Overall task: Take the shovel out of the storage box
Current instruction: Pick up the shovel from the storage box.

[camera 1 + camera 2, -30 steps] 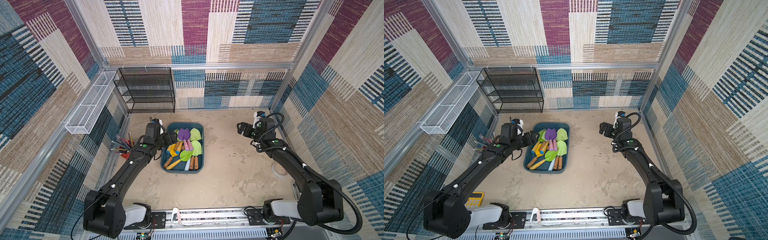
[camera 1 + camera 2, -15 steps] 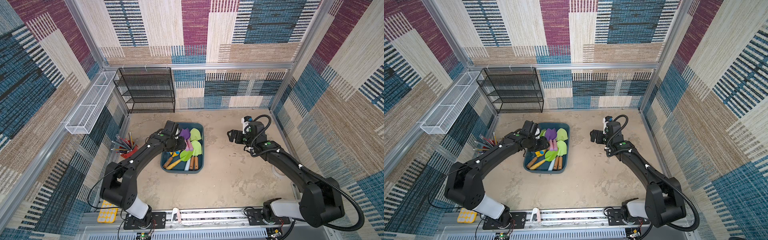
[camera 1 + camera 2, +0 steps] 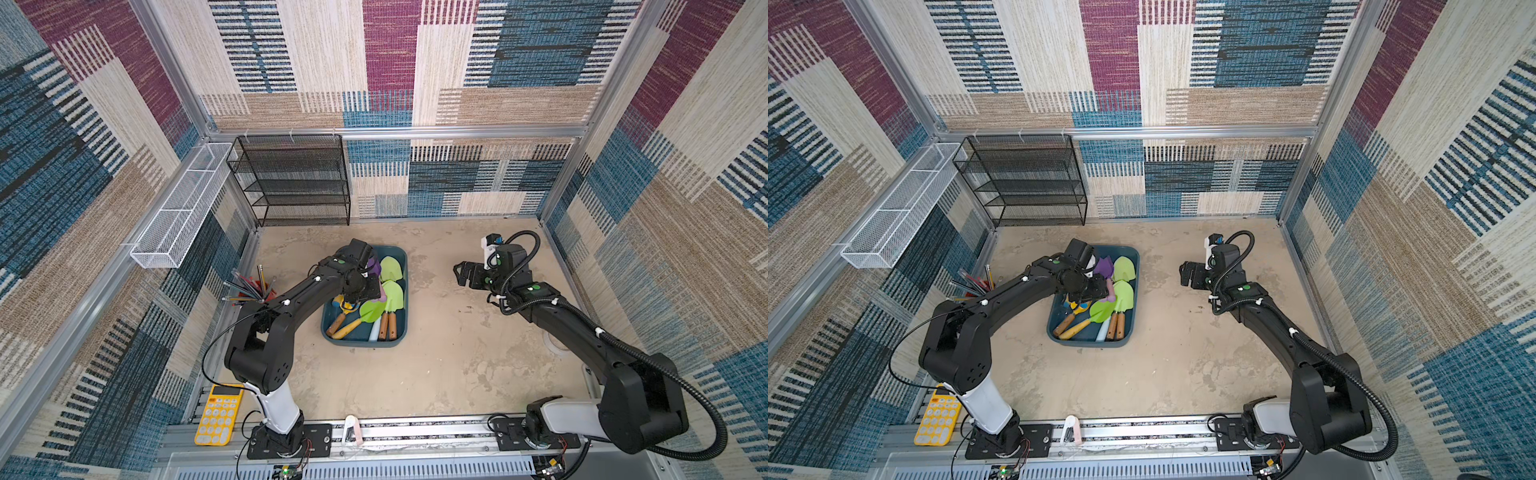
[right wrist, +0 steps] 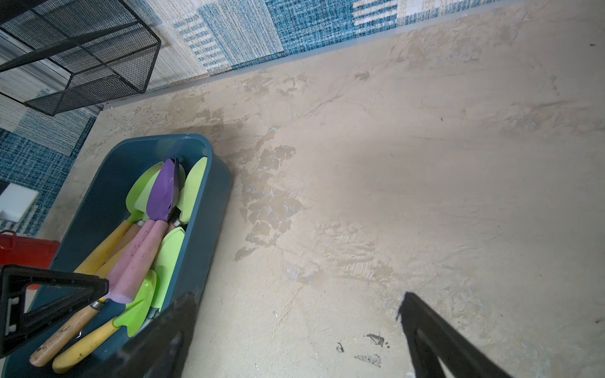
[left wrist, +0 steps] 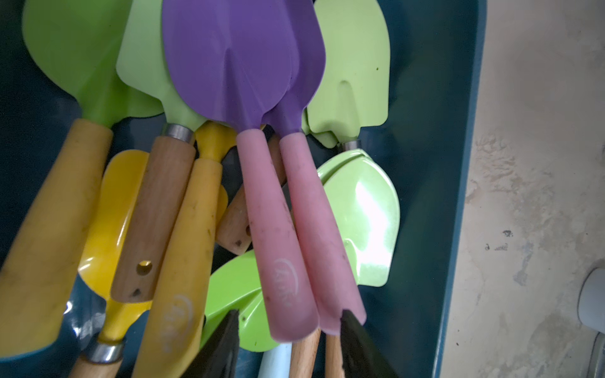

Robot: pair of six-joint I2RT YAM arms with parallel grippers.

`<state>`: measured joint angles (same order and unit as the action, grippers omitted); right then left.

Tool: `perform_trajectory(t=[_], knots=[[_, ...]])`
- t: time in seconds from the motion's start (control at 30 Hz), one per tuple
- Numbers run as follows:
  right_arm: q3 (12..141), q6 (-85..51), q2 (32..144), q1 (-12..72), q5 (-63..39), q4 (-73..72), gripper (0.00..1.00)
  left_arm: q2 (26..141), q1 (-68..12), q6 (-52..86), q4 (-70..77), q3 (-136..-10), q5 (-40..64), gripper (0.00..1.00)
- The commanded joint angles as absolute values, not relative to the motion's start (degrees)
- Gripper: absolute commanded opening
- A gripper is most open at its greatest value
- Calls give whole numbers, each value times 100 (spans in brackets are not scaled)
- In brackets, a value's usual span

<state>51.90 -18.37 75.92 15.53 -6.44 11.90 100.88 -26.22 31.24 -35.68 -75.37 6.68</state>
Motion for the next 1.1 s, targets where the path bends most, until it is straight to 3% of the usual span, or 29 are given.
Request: perform_trajectory(t=[0.0, 0.47, 0.83, 1.07], knots=[[5185, -1845, 7584, 1558, -643, 1116, 98, 10189, -2645, 3000, -3865, -7692, 353, 52], [5187, -1899, 7583, 1563, -650, 1127, 98, 10584, -2707, 2712, -4304, -8127, -230, 50], [5150, -1958, 7545, 1556, -642, 1090, 98, 10889, -2786, 2702, -4411, -8339, -298, 35], [5115, -1978, 7579, 1556, -685, 1045, 97, 10923, -2786, 2727, -4446, -8392, -299, 19]])
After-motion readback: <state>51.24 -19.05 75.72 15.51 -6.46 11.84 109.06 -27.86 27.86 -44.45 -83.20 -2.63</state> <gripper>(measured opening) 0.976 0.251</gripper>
